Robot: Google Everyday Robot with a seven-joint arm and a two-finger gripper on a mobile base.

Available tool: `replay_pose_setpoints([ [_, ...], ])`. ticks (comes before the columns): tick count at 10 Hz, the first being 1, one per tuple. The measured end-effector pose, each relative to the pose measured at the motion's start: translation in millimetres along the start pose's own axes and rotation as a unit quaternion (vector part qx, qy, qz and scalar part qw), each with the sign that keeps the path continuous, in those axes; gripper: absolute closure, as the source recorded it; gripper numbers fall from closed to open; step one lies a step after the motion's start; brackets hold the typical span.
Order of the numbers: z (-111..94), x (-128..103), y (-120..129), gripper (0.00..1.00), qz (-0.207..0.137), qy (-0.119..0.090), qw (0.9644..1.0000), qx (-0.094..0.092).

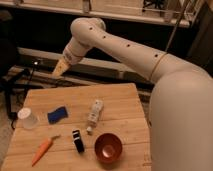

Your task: Place the ceramic cup over the eraser

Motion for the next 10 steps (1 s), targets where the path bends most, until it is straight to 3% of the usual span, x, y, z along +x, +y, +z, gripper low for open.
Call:
replay_pose_setpoints([
  [8,1.6,-0.2,1.1,0.2,-0.004,0.002,1.0,0.0],
  [10,29.0,-19.9,30.3,0.2,-0.063,0.004,0.998,-0.011],
])
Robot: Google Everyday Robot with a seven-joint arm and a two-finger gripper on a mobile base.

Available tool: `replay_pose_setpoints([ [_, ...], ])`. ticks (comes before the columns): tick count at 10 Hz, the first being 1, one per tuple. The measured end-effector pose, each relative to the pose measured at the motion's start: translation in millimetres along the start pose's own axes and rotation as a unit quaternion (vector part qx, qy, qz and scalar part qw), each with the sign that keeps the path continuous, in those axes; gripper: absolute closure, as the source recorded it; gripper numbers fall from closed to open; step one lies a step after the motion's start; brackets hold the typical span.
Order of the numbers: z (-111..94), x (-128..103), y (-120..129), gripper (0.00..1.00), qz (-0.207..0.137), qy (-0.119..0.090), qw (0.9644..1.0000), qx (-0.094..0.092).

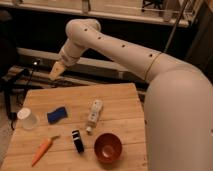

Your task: Place the ceramic cup over the eraser

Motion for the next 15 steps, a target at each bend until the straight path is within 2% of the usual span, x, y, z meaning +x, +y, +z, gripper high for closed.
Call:
replay_pose_setpoints([
  [1,18.8,-12.4,17.5,0.2,-0.04,0.002,0.9992,-0.006],
  [2,29.7,-16.2,25.2,0.2,-0.062,0.006,0.9981,-0.007],
  [3,51.7,-23.2,40.6,0.2,-0.103,0.014,0.9945,-0.011],
  [5,76.1,-28.0,53.9,0.2,-0.151,0.024,0.9883,-0.007],
  [7,111.4,-22.6,66.8,0.2,-0.202,0.042,0.9785,0.007],
  [9,138.1,-15.6,83.8,0.2,-0.234,0.064,0.9701,0.009],
  [11,168.3,-11.0,111.1,0.2,-0.264,0.092,0.96,-0.007],
  [12,177.9,-10.9,120.6,0.2,-0.274,0.1,0.9565,-0.016],
  [13,190.5,-12.9,134.7,0.2,-0.287,0.108,0.9514,-0.031],
  [15,205.3,-15.9,149.5,0.2,-0.301,0.115,0.9452,-0.05],
])
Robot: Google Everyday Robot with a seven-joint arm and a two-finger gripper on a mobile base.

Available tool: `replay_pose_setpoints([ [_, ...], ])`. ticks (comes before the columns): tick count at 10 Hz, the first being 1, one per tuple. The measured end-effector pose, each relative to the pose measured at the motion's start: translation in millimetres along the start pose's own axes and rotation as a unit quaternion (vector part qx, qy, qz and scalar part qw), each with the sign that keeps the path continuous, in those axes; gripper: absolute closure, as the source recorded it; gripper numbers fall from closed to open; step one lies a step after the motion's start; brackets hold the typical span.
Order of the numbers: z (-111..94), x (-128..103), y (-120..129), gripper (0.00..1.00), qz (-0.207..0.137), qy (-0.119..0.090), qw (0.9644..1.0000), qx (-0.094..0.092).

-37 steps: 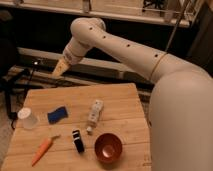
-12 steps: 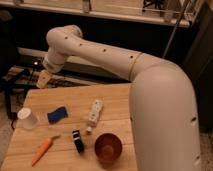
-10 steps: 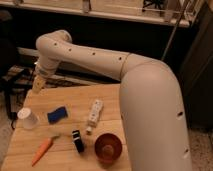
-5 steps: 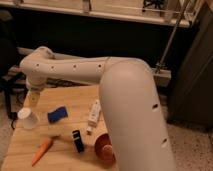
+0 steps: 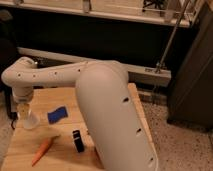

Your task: Place the ceramic cup over the eraser

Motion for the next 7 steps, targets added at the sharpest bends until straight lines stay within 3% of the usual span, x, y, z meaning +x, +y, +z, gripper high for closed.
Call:
replay_pose_setpoints([
  [2,17.5,-6.3,2.0,0.2,-0.008,0.004,0.9998,-0.018],
  [7,44.2,8.0,-16.7,0.2,0.004,0.02,0.9994,-0.028],
])
